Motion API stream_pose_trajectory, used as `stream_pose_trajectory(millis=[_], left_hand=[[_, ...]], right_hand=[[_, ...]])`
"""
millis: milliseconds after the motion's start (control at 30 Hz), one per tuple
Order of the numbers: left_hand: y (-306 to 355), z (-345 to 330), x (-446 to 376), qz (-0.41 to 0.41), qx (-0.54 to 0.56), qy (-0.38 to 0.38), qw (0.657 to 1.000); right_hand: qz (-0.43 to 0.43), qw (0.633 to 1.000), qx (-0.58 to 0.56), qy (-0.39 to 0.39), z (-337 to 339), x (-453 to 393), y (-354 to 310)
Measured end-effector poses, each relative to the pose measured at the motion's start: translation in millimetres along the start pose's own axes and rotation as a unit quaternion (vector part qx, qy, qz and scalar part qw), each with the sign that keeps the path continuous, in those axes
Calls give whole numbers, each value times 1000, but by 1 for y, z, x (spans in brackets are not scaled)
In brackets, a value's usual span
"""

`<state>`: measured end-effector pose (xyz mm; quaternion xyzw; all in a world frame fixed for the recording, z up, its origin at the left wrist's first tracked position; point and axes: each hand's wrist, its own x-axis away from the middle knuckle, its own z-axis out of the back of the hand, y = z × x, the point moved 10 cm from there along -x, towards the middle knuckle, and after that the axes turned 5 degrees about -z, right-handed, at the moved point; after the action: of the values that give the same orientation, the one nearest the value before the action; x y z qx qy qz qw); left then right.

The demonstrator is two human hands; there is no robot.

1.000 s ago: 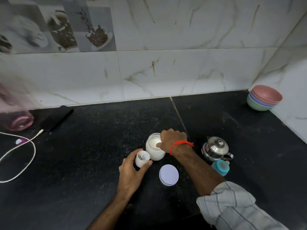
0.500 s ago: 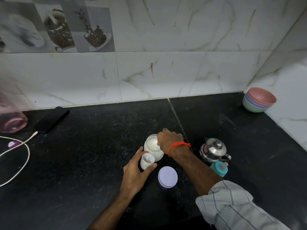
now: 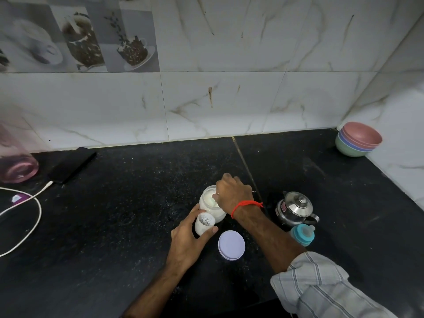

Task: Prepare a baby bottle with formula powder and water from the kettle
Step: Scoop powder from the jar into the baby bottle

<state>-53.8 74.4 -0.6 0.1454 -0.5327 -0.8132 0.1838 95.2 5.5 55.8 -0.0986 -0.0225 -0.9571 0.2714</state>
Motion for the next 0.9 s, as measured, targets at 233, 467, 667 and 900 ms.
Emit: stream_pose_trajectory(millis=[233, 467, 667, 900], left_hand=[[-4, -1, 0, 1, 2, 5, 1000], [-1, -1, -2, -2, 9, 7, 1000], [-8, 3, -3, 6, -13, 16, 1000], [-9, 21, -4, -22, -19, 96, 995]], right_hand=[[20, 1000, -1, -6, -10, -1, -3], [-21, 984, -171, -53, -20, -5, 10], [-64, 945, -322, -19, -10, 2, 48], [-109, 888, -445, -31, -17, 16, 75]])
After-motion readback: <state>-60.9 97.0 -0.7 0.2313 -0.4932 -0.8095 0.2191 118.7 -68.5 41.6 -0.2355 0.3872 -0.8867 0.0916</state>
